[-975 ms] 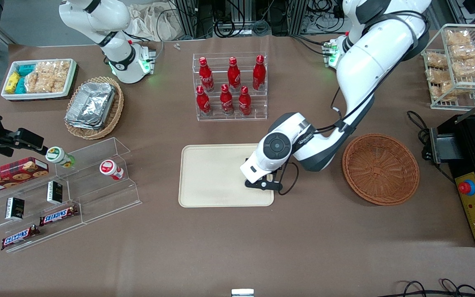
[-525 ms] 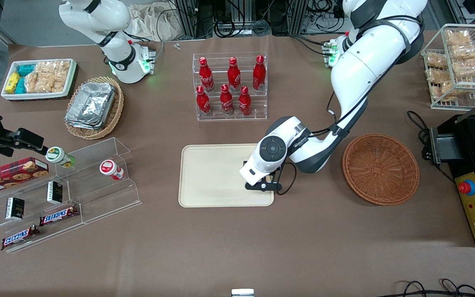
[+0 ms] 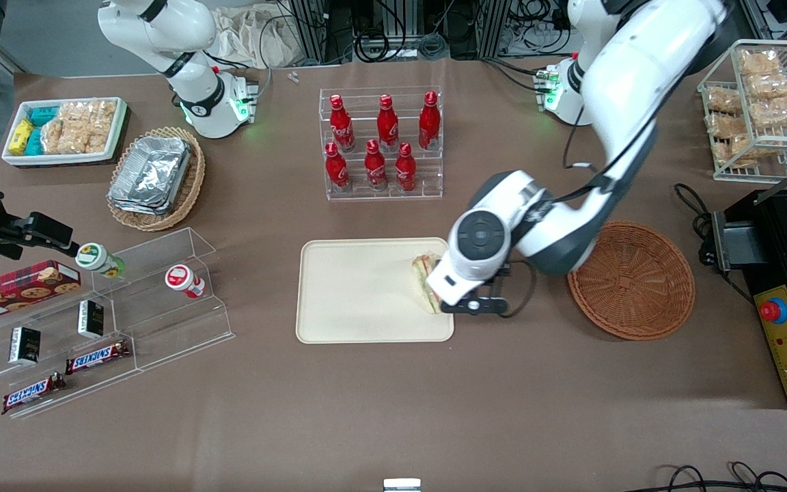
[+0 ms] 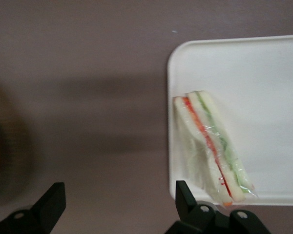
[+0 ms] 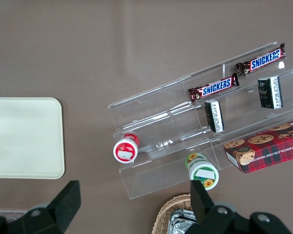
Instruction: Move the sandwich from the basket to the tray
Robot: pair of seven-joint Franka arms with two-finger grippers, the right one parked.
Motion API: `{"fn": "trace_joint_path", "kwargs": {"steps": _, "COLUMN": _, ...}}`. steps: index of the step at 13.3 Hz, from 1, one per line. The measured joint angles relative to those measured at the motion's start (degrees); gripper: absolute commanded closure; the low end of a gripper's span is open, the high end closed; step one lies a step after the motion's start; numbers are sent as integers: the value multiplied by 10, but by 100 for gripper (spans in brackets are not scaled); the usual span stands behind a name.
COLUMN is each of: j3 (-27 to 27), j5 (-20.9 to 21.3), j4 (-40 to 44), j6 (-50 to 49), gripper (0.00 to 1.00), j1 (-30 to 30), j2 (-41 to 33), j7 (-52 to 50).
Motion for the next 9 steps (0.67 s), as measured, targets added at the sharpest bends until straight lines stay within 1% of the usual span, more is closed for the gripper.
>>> {"fn": "trace_joint_path", "kwargs": {"steps": 3, "j3": 1, "j5": -19, "j4": -14, "j6": -63, "gripper": 0, "j1": 61, "j2": -56, "j7": 94}}
{"fn": "trace_joint_path", "kwargs": {"steps": 6, "j3": 2, "j5": -23, "j4": -17, "j6": -111, "gripper": 0, "j1": 121, "j2": -103, "j7": 170}}
{"fn": "trace_joint_path", "kwargs": {"steps": 9, "j3": 3, "j5": -23, "j4": -11, "j6": -162, "gripper": 0, "j1": 169, "j2": -156, "j7": 206}}
